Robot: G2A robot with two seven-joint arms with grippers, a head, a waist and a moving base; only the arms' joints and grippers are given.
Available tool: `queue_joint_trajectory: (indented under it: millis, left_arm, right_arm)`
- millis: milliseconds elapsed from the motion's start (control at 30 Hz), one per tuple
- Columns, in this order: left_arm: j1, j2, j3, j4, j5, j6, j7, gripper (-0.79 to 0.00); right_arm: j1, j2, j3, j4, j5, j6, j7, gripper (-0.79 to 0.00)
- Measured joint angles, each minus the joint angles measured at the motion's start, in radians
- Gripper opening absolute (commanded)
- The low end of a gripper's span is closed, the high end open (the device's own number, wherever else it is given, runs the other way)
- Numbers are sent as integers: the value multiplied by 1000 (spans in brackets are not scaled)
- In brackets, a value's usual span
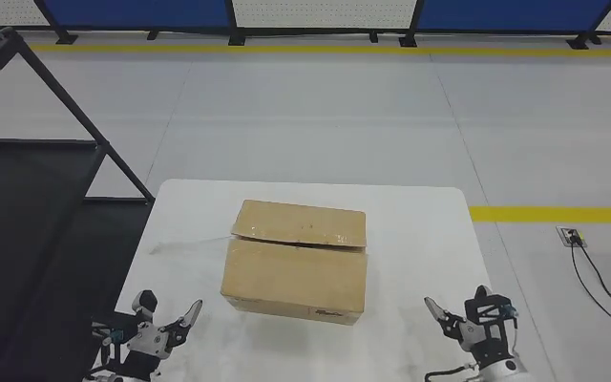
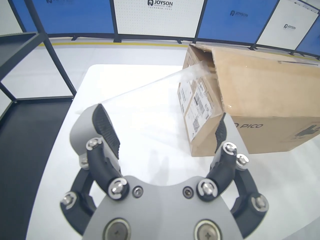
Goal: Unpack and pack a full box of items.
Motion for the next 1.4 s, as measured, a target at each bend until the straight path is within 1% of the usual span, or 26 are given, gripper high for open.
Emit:
queue_joint_trajectory:
  millis: [300, 367, 433, 533, 633, 733, 800, 867, 900, 1167, 1300, 1400]
  left_arm:
    - [-3, 0, 1, 4, -2, 0, -3, 0]
    - [-23, -1, 2, 17, -22, 6, -24, 0]
    - [-66, -4, 8, 41, -34, 48, -61, 0]
    - [-133, -7, 30, 66, -43, 98, -117, 0]
    - [-191, -9, 55, 94, -25, 119, -162, 0]
    - [-236, -11, 87, 123, 2, 116, -194, 0]
    - [-252, -11, 108, 138, 4, 84, -214, 0]
    - [-254, -11, 112, 143, 0, 60, -224, 0]
    - [-253, -11, 112, 143, 0, 59, -224, 0]
    - [-254, -11, 113, 143, 3, 60, -225, 0]
    - [-275, -13, 146, 138, 45, 68, -238, 0]
    - [-279, -16, 165, 135, 59, 69, -240, 0]
  right_arm:
    - [0, 0, 0, 2, -1, 0, -3, 0]
    - [6, -1, -3, 8, 14, -6, 3, 0]
    - [25, -2, -14, 11, 34, -23, 17, 0]
    - [47, -2, -29, 3, 89, -91, 33, 0]
    - [74, -1, -20, -6, 223, -191, 89, 0]
    - [111, 3, -5, -10, 365, -285, 169, 0]
    - [139, 8, 12, 2, 467, -343, 236, 0]
    - [153, 11, 28, 8, 508, -352, 284, 0]
    - [154, 12, 30, 9, 507, -351, 289, 0]
    - [153, 11, 22, 14, 511, -354, 287, 0]
    - [189, 12, 5, 52, 630, -381, 325, 0]
    - [217, 14, -2, 72, 688, -407, 351, 0]
